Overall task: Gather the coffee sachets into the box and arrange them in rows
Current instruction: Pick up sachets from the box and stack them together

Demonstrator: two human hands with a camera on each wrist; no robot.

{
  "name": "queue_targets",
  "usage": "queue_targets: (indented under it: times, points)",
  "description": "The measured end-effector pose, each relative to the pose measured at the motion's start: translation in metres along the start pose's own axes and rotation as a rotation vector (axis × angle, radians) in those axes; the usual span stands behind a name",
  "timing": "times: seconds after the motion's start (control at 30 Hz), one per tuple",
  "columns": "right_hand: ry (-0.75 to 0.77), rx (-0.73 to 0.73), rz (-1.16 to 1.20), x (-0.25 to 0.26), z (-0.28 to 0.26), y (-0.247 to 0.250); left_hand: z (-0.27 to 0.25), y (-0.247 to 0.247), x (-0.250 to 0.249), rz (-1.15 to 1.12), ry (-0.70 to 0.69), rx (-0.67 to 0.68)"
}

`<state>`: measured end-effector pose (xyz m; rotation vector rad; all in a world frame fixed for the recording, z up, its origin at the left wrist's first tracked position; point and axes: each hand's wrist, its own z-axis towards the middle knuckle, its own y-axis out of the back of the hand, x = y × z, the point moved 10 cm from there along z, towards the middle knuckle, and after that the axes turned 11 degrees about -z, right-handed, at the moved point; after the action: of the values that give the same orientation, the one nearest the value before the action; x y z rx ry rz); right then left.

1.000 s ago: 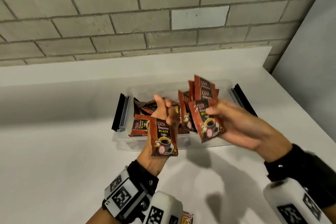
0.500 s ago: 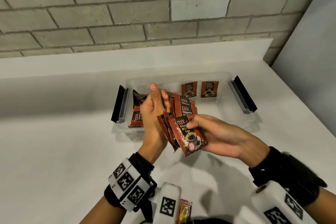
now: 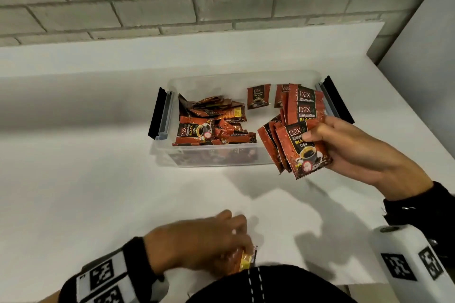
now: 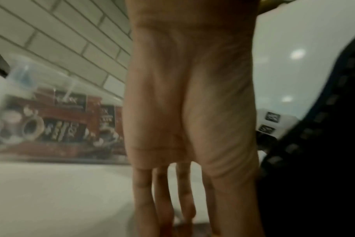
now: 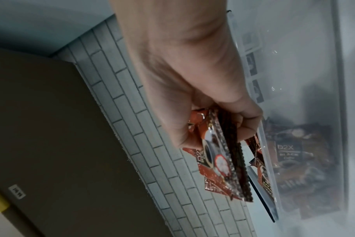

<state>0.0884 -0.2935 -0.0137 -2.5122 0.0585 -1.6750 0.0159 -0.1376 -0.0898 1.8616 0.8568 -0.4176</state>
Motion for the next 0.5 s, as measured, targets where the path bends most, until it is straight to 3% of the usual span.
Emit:
queue_targets:
  times: [0.17,0.33,0.43,0.5]
  points:
    - [-0.005,-0.005,-0.060,-0.007,-0.005,0.000,-0.006,-0.011,0.005,0.193,0.022,-0.048]
    - [-0.013,-0.023,-0.030,-0.008,-0.005,0.000,-0.010,0.010,0.009,0.140,0.028,-0.122]
    - [-0.018,-0.035,-0.040,-0.007,-0.006,0.001,-0.016,0.029,0.022,0.068,0.106,-0.266]
    - [-0.019,-0.047,-0.043,-0.007,-0.007,0.003,-0.022,0.052,0.024,-0.039,0.126,-0.473]
